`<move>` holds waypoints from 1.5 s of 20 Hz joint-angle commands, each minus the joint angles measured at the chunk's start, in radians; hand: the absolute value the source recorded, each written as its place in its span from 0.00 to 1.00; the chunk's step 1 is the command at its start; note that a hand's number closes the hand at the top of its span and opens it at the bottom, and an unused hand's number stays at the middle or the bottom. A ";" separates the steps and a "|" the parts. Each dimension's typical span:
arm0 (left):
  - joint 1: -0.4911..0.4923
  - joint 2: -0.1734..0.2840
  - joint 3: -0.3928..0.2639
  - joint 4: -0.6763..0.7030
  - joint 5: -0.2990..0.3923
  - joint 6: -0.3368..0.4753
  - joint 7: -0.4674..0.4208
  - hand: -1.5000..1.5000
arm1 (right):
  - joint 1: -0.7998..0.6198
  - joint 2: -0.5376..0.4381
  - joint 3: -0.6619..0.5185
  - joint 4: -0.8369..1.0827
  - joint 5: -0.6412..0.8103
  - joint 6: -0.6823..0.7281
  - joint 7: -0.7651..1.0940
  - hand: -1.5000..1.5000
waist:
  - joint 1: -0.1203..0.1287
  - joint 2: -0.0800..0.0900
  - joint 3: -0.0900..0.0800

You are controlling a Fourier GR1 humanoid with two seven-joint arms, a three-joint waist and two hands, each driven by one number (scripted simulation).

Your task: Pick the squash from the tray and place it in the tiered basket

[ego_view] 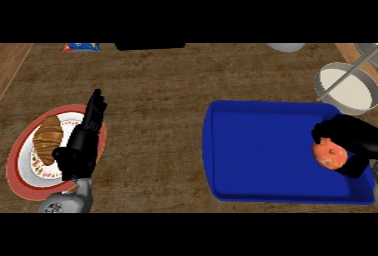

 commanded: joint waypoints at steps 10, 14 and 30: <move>0.031 -0.004 -0.014 -0.007 -0.003 -0.021 -0.012 0.50 | 0.219 -0.319 -0.448 -0.224 -0.369 0.099 -0.039 1.00 | 0.027 0.001 -0.001; -0.006 0.003 -0.004 -0.008 0.014 -0.044 0.010 0.50 | 0.209 -0.436 -0.580 -0.255 -0.494 0.269 -0.064 1.00 | 0.036 0.004 0.000; -0.057 -0.034 0.002 0.098 0.010 -0.053 -0.065 0.50 | -0.038 -0.546 -0.600 -0.176 -0.772 0.674 0.181 1.00 | 0.083 0.018 0.001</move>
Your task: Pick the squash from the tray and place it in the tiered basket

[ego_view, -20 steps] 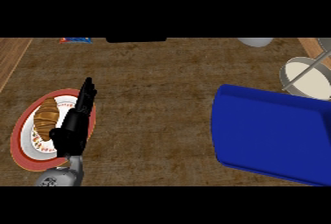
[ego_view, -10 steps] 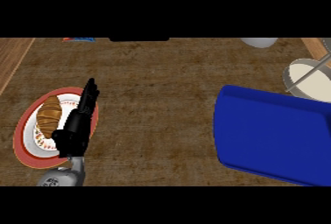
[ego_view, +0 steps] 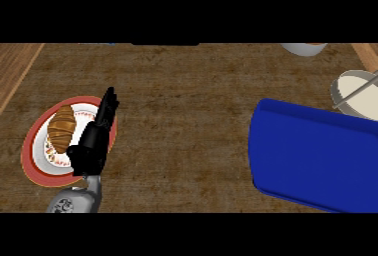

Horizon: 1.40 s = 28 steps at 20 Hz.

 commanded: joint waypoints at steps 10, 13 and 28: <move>-0.088 -0.016 0.037 0.079 0.007 -0.013 0.004 0.50 | -0.385 0.099 0.252 0.196 0.111 -0.090 0.142 1.00 | 0.015 0.006 0.001; -0.027 -0.015 -0.002 -0.013 -0.018 -0.011 0.031 0.50 | -0.381 0.091 0.265 0.331 0.175 -0.177 -0.015 1.00 | 0.014 0.005 0.002; -0.059 0.001 0.026 -0.010 -0.013 -0.028 0.040 0.50 | -0.647 0.147 0.245 0.783 0.201 -0.065 -0.031 0.00 | 0.024 0.008 0.003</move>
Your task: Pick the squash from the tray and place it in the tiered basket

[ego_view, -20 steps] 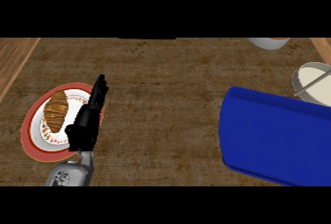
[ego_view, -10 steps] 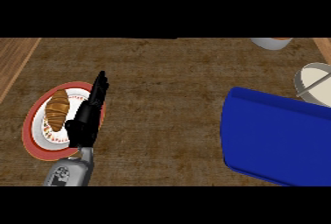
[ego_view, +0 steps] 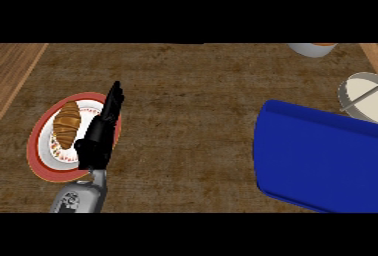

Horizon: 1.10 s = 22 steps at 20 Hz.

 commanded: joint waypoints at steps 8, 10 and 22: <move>0.010 0.000 0.007 0.021 0.012 -0.017 -0.031 0.50 | -0.149 -0.045 -0.209 0.253 -0.164 0.075 0.119 0.00 | 0.000 0.005 0.001; -0.005 -0.001 0.016 0.026 0.009 -0.006 -0.023 0.50 | -0.133 -0.131 -0.231 0.282 -0.174 0.100 0.129 0.00 | -0.006 0.006 0.002; 0.041 -0.023 0.000 -0.002 0.003 0.013 -0.042 0.50 | 0.040 -0.292 -0.377 0.449 -0.301 0.230 0.102 0.00 | -0.022 0.016 0.015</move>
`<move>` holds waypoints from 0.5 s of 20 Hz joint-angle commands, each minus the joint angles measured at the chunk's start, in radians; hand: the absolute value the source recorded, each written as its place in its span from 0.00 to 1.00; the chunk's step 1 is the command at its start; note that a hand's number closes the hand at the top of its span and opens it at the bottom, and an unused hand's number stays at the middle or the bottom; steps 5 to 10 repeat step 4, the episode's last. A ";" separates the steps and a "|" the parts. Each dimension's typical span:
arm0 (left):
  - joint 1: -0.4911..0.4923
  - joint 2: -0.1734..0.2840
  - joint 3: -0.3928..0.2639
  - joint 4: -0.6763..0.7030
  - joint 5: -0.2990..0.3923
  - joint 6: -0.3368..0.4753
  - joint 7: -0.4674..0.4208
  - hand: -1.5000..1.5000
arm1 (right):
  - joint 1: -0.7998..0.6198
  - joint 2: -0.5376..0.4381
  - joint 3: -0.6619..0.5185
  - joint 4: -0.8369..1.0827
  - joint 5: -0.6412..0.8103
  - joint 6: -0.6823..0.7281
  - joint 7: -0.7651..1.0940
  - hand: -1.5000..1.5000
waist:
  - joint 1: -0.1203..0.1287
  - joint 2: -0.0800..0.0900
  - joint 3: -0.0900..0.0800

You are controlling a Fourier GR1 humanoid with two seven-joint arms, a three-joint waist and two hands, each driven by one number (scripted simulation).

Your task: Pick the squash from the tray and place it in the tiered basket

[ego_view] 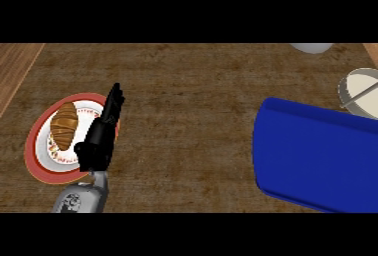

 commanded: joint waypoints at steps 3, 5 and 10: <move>0.001 0.011 0.027 -0.007 0.023 -0.008 -0.003 0.50 | 0.101 -0.058 -0.042 0.040 -0.041 0.077 -0.055 0.00 | -0.014 0.005 0.007; 0.037 0.010 0.024 -0.009 0.022 -0.005 -0.029 0.50 | 0.131 -0.068 -0.048 0.047 -0.047 0.105 -0.079 0.00 | -0.024 -0.002 0.007; 0.037 0.010 0.024 -0.009 0.022 -0.005 -0.029 0.50 | 0.131 -0.068 -0.048 0.047 -0.047 0.105 -0.079 0.00 | -0.024 -0.002 0.007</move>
